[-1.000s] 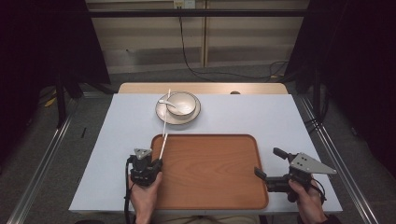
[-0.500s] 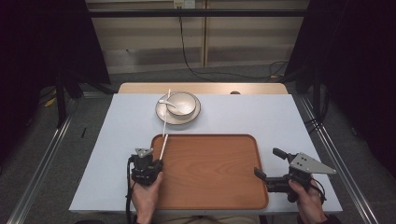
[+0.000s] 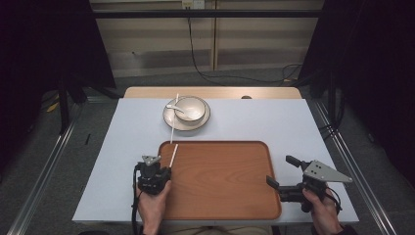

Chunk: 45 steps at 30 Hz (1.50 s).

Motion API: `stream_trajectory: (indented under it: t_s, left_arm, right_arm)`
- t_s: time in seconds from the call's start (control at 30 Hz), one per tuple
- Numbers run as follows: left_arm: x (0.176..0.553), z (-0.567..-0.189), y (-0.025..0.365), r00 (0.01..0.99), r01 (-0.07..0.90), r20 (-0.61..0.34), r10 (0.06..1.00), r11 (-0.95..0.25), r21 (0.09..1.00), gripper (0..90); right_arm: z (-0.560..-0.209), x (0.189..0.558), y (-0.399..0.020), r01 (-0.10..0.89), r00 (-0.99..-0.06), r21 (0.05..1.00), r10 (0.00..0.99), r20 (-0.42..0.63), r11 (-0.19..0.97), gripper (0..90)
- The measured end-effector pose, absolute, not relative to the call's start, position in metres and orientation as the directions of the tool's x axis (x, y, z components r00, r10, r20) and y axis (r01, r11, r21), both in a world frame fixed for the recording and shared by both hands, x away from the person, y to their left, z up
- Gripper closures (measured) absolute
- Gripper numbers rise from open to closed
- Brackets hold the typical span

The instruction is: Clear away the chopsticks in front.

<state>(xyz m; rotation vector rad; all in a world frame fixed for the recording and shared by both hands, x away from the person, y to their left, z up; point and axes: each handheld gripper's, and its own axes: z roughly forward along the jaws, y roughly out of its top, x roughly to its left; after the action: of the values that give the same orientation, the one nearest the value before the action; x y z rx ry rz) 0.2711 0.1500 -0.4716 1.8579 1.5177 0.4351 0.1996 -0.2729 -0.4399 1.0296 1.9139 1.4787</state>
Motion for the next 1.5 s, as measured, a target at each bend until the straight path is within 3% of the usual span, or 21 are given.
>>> stream_trajectory:
  t_s: [0.27,0.33,0.6,0.77,0.83,1.0,1.5]
  left_arm:
    - [0.274,-0.470,0.152,0.292,0.690,-0.141,0.946,-0.107,0.716,61.6]
    - [0.275,-0.469,0.153,0.312,0.664,-0.144,0.939,-0.107,0.740,50.0]
    - [0.286,-0.465,0.161,0.364,0.601,-0.149,0.919,-0.110,0.791,21.8]
    - [0.292,-0.462,0.165,0.397,0.567,-0.160,0.904,-0.104,0.817,11.0]
    - [0.296,-0.462,0.168,0.415,0.555,-0.185,0.891,-0.087,0.828,10.7]
    - [0.299,-0.457,0.170,0.427,0.519,-0.137,0.894,-0.118,0.846,4.9]
    - [0.333,-0.443,0.182,0.435,0.441,-0.127,0.892,-0.087,0.893,3.8]
  right_arm:
    - [-0.440,0.200,-0.273,0.257,-0.586,0.958,0.809,0.053,0.123,1.5]
    - [-0.440,0.200,-0.273,0.259,-0.584,0.958,0.810,0.055,0.122,1.6]
    - [-0.440,0.200,-0.273,0.259,-0.585,0.958,0.809,0.056,0.121,1.6]
    - [-0.440,0.200,-0.273,0.260,-0.586,0.958,0.808,0.056,0.122,1.6]
    - [-0.440,0.200,-0.273,0.260,-0.586,0.958,0.808,0.056,0.122,1.5]
    - [-0.440,0.200,-0.273,0.261,-0.584,0.958,0.810,0.060,0.117,1.6]
    - [-0.440,0.200,-0.274,0.258,-0.585,0.960,0.808,0.063,0.112,1.6]
